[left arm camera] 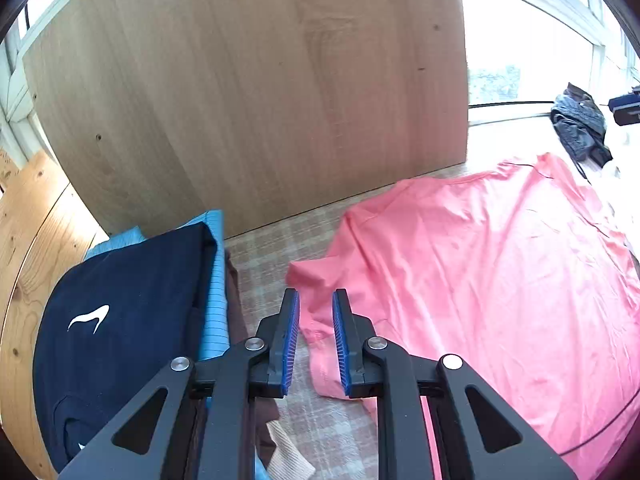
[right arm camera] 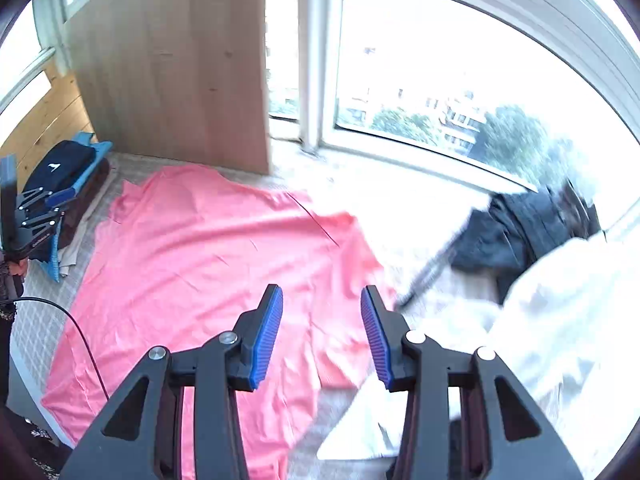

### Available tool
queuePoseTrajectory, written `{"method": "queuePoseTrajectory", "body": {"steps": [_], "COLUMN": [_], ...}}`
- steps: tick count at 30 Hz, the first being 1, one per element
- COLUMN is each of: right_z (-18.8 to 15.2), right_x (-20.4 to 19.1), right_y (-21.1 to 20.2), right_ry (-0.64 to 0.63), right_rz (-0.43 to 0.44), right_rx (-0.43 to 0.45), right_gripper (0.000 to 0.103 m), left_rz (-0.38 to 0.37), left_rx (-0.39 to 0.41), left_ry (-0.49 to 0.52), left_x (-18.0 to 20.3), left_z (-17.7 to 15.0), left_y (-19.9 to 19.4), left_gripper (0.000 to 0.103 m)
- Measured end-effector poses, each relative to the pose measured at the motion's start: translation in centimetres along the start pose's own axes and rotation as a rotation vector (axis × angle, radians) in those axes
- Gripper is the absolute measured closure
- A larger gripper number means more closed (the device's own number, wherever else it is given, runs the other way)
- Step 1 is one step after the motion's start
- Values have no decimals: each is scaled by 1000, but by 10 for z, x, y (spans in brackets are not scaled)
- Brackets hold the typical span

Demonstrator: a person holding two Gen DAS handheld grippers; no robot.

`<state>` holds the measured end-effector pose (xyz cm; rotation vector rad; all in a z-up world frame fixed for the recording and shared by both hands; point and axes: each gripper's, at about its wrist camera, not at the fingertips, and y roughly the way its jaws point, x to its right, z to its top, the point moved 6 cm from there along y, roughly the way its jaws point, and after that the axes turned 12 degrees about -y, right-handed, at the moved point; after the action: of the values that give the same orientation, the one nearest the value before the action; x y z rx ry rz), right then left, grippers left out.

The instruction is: Fold clothes

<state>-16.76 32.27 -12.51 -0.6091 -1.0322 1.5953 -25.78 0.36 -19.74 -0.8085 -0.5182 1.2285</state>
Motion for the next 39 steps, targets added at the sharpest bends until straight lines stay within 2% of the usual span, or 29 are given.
{"method": "queuePoseTrajectory", "body": {"steps": [2,4,7,11,15,19,22,27,29,31,34,39], "right_z": [-50,-83,-111,-106,-85,-62,-49,-38,-38,-38,-34,-20], "right_x": [30,38,39,38,44,63,82,101,103,105,110,104], "right_y": [-21,-23,-17,-5,13,32,41,76,91,105,119,138], "right_ry": [76,113,119,7,-144,-236,-327,-380,-414,-445,-489,-645], "right_rz": [-33,-32,-9,25,53,129,133,170,185,199,240,303], "right_rx": [-44,-66,-82,-86,-81,-76,-79,-113,-132,-152,-158,-142], "right_gripper": [63,63,63,63,63,63,63,63,63,63,63,63], "left_rz": [-34,-67,-132,-251,-339,-347,-326,-303,-298,-292,-283,-255], "left_rx": [8,17,22,11,-41,-58,-63,-46,-46,-46,-46,-56], "left_ry": [31,62,103,144,183,194,162,132,155,178,214,303], "left_x": [13,25,55,117,187,255,295,349,363,378,400,418], "left_z": [-4,-7,-18,-46,-86,-114,-112,-77,-63,-50,-30,-9], "left_y": [-16,-32,-58,-99,-127,-153,-148,-120,-105,-90,-68,-31], "left_gripper": [81,81,81,80,79,79,79,79,77,69,69,69]}}
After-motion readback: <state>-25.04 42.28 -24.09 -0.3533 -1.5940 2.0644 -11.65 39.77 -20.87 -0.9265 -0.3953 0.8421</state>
